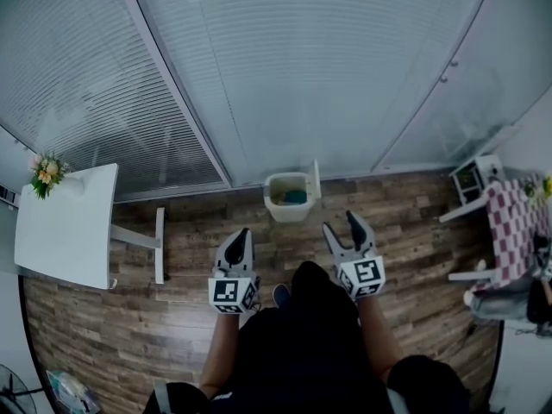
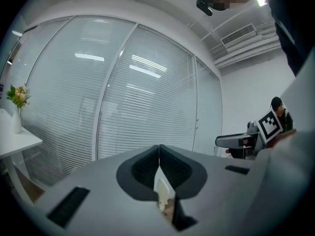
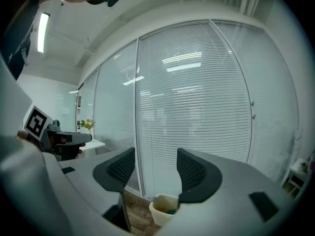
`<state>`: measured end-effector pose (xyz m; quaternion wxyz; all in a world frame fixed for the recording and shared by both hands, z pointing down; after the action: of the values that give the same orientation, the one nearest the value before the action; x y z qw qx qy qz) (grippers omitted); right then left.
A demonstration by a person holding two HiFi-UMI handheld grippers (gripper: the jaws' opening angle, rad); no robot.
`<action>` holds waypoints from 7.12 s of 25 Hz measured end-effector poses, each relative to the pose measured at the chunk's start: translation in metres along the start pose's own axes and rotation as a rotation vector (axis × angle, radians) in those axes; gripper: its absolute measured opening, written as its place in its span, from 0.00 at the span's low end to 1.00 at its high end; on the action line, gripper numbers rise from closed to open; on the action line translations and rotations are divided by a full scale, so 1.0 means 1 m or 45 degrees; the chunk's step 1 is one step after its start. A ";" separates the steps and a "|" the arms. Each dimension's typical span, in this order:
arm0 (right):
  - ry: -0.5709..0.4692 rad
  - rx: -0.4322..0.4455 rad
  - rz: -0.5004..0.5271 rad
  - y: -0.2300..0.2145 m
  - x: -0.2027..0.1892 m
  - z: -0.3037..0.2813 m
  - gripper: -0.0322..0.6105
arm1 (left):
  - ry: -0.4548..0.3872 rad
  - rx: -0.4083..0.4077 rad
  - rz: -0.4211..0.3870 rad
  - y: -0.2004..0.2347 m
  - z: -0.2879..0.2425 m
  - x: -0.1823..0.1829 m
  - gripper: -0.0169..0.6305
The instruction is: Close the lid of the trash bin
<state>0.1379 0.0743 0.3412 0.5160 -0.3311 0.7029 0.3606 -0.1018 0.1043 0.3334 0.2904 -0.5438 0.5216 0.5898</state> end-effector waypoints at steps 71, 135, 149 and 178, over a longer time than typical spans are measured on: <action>0.479 0.044 -0.083 -0.107 -0.295 -0.293 0.43 | 0.263 0.228 0.060 0.144 -0.243 -0.204 0.04; 0.700 0.479 0.089 0.107 -0.409 -0.413 0.25 | 0.300 0.327 0.237 0.182 -0.208 -0.261 0.04; 0.827 0.551 0.113 0.115 -0.457 -0.424 0.17 | 0.308 0.362 0.250 0.201 -0.207 -0.277 0.04; 0.594 0.284 0.004 0.021 -0.360 -0.364 0.13 | 0.297 0.317 0.199 0.179 -0.198 -0.242 0.04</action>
<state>0.0329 -0.1899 0.7676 0.3729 -0.3453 0.8388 0.1954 -0.1394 -0.0768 0.6422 0.2462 -0.5262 0.6613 0.4745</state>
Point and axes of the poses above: the fingertips, and each gripper's own axes: z backward along the fingers, y to its left, x out of its top, the point moved 2 cm from there along z, backward along the fingers, and after that the axes turned 11 degrees about z, right-handed, at the moved point
